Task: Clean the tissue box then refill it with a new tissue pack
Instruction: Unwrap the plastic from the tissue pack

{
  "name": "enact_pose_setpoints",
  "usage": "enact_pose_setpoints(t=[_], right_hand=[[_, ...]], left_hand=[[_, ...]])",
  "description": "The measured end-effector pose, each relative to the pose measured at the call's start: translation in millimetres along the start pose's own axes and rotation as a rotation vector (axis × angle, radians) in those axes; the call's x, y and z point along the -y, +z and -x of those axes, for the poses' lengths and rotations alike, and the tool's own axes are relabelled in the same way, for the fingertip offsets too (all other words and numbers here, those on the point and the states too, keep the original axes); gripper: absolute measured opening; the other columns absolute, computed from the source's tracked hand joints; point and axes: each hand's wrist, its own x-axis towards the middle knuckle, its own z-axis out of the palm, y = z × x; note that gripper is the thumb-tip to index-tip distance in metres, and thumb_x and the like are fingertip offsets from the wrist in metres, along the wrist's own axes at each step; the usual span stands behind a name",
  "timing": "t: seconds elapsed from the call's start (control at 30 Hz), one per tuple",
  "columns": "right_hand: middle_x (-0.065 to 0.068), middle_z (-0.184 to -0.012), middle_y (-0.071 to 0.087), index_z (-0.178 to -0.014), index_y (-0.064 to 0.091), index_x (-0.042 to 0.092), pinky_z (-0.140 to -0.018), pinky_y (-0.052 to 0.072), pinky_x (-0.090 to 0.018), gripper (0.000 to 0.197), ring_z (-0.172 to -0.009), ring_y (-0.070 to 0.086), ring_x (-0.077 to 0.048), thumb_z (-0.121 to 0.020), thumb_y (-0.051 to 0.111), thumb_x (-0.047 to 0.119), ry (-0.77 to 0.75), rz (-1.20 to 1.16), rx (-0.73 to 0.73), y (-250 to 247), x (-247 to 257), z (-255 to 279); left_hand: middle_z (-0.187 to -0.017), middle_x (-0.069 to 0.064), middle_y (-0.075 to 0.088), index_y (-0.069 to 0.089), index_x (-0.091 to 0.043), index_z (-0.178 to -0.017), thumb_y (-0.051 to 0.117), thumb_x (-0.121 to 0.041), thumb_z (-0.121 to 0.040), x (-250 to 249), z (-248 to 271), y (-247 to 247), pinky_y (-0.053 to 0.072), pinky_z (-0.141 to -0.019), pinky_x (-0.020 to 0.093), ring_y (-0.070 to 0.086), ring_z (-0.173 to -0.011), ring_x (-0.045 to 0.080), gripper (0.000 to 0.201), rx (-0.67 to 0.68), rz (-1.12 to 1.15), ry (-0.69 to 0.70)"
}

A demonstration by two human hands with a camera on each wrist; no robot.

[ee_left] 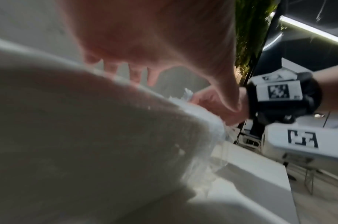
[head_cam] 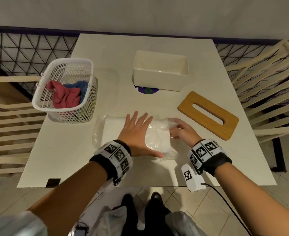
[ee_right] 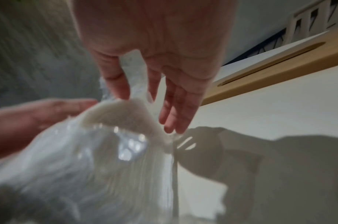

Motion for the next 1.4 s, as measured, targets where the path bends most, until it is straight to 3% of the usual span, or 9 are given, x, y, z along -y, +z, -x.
enact_pose_setpoints(t=[0.2, 0.33, 0.43, 0.6, 0.73, 0.9, 1.03, 1.23, 1.4], right_hand=[[0.001, -0.087, 0.056, -0.122, 0.057, 0.015, -0.082, 0.050, -0.033, 0.033, -0.081, 0.058, -0.022, -0.090, 0.054, 0.007, -0.157, 0.283, 0.037, -14.3, 9.2, -22.1], [0.005, -0.072, 0.054, -0.086, 0.066, 0.009, -0.067, 0.040, -0.024, 0.009, -0.064, 0.048, -0.006, -0.086, 0.057, 0.010, -0.151, 0.555, 0.139, -13.7, 38.8, -34.8], [0.001, -0.054, 0.043, -0.053, 0.051, 0.011, -0.052, 0.032, -0.021, 0.029, -0.052, 0.038, -0.011, -0.081, 0.054, 0.003, -0.087, 0.744, 0.183, -10.0, 61.8, -43.5], [-0.007, -0.055, 0.047, -0.054, 0.050, 0.005, -0.048, 0.029, -0.019, 0.033, -0.051, 0.038, -0.014, -0.086, 0.044, 0.002, -0.163, 0.773, 0.195, 12.1, 85.5, -47.5], [-0.015, -0.079, 0.068, -0.094, 0.068, -0.006, -0.055, 0.036, -0.014, 0.025, -0.075, 0.051, -0.019, -0.086, 0.045, 0.002, -0.243, 0.679, 0.241, 31.1, 82.5, -47.7], [-0.012, -0.077, 0.067, -0.068, 0.068, 0.010, -0.078, 0.050, -0.035, 0.015, -0.077, 0.058, -0.021, -0.079, 0.061, 0.003, -0.121, 0.418, 0.258, 2.2, 71.1, -47.2], [-0.006, -0.077, 0.064, -0.076, 0.061, 0.020, -0.089, 0.054, -0.037, 0.013, -0.079, 0.064, -0.022, -0.076, 0.072, 0.012, 0.024, 0.249, 0.132, -21.4, 42.3, -35.0], [-0.017, -0.090, 0.056, -0.101, 0.050, 0.009, -0.069, 0.059, -0.045, 0.037, -0.075, 0.063, -0.029, -0.085, 0.059, 0.042, 0.369, -0.031, 0.210, -8.3, -4.2, 7.5], [-0.017, -0.094, 0.058, -0.116, 0.046, 0.013, -0.070, 0.059, -0.042, 0.051, -0.073, 0.066, -0.029, -0.085, 0.052, 0.053, 0.374, -0.218, 0.170, 7.7, -26.0, 21.5]], left_hand=[[-0.156, 0.003, 0.011, 0.002, -0.019, -0.147, 0.061, -0.078, -0.053, 2.7, -3.5, 20.2, -0.008, -0.118, 0.042, 0.006, -0.144, 0.026, 0.125, -0.098, -0.081, 0.017], [-0.151, 0.003, 0.024, 0.013, -0.017, -0.146, 0.064, -0.077, -0.049, 1.0, -3.9, 21.0, 0.001, -0.118, 0.041, 0.021, -0.139, 0.026, 0.125, -0.142, -0.063, 0.029], [-0.149, 0.004, 0.028, 0.017, -0.015, -0.145, 0.066, -0.076, -0.048, 1.6, -5.9, 22.1, 0.003, -0.118, 0.042, 0.025, -0.137, 0.027, 0.125, -0.157, -0.050, 0.038], [-0.136, 0.010, 0.048, 0.038, -0.007, -0.136, 0.064, -0.080, -0.039, 4.1, -7.2, 26.2, 0.019, -0.115, 0.046, 0.044, -0.125, 0.032, 0.124, -0.245, -0.006, 0.080], [-0.136, 0.003, 0.046, 0.038, -0.016, -0.133, 0.035, -0.085, -0.058, -0.3, -11.0, 19.3, 0.012, -0.115, 0.035, 0.038, -0.127, 0.020, 0.102, -0.235, 0.140, -0.026], [-0.113, 0.003, 0.063, 0.059, -0.010, -0.102, 0.036, -0.059, -0.084, -14.7, -25.3, 7.2, 0.021, -0.108, 0.035, 0.052, -0.110, 0.020, 0.058, -0.302, 0.406, -0.265], [-0.091, 0.011, 0.058, 0.042, -0.014, -0.079, 0.035, -0.026, -0.095, -26.6, -35.5, -3.1, 0.031, -0.094, 0.038, 0.055, -0.093, 0.032, 0.021, -0.346, 0.373, -0.340], [-0.096, 0.014, 0.052, 0.045, -0.007, -0.086, 0.038, -0.018, -0.092, -20.9, -31.8, -7.9, 0.038, -0.088, 0.037, 0.052, -0.100, 0.034, 0.014, -0.277, 0.482, -0.318], [-0.131, 0.007, 0.052, 0.039, -0.017, -0.130, 0.040, -0.046, -0.091, -0.8, -11.6, -17.4, 0.008, -0.119, 0.043, 0.051, -0.120, 0.023, 0.049, -0.162, 0.264, -0.210]])
